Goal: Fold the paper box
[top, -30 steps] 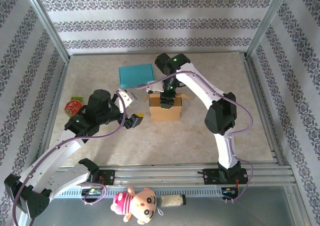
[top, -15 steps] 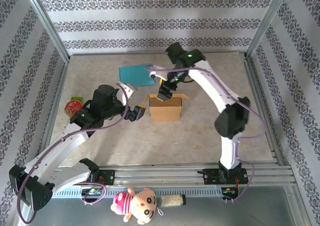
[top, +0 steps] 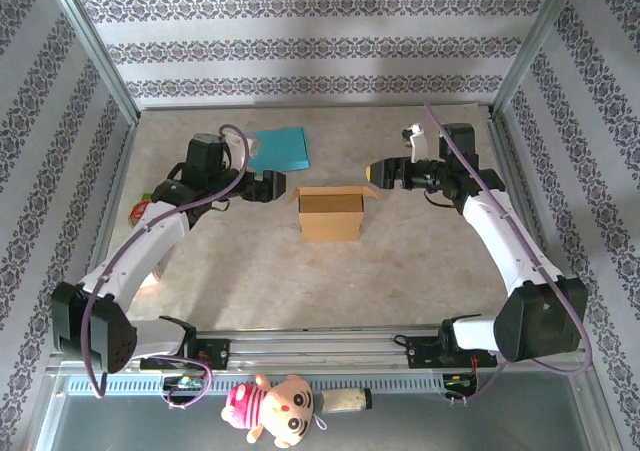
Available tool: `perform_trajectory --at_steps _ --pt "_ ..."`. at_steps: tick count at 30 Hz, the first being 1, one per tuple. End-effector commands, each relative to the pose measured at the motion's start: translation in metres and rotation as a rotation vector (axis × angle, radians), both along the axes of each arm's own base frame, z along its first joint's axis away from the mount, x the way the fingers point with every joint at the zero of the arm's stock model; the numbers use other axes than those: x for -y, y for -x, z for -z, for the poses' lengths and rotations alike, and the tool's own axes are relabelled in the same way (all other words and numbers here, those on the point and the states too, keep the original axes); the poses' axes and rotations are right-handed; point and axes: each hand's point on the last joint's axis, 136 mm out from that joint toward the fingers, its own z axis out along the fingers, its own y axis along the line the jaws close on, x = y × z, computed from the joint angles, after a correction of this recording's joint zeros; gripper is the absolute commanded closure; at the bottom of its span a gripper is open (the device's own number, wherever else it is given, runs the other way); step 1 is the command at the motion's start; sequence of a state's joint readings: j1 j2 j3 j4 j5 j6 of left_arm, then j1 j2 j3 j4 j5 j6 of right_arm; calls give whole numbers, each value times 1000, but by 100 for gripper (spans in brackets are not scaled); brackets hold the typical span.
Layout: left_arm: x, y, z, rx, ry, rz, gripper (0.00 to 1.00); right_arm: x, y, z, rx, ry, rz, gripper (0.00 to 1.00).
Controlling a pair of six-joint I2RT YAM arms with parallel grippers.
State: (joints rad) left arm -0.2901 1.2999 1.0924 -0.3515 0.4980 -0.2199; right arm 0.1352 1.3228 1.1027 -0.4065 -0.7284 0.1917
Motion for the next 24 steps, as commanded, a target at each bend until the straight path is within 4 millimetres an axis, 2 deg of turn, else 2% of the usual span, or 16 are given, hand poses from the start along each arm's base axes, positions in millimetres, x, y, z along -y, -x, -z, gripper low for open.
perform_trajectory --at_steps 1,7,12,19,21,24 --pt "15 10 -22 -7 114 72 3 -8 9 9 -37 -36 -16 17" --pt "15 24 -14 -18 114 107 3 -17 20 32 -67 5 -43 29" --pt "20 34 -15 23 125 166 3 -19 21 35 -46 32 -61 57" --pt "19 33 -12 16 110 168 3 -24 24 35 -11 72 -82 73" --pt "20 32 -9 10 104 166 5 -24 24 37 -14 82 -81 80" --pt "19 30 -6 14 84 153 9 -23 25 39 -22 100 -77 84"
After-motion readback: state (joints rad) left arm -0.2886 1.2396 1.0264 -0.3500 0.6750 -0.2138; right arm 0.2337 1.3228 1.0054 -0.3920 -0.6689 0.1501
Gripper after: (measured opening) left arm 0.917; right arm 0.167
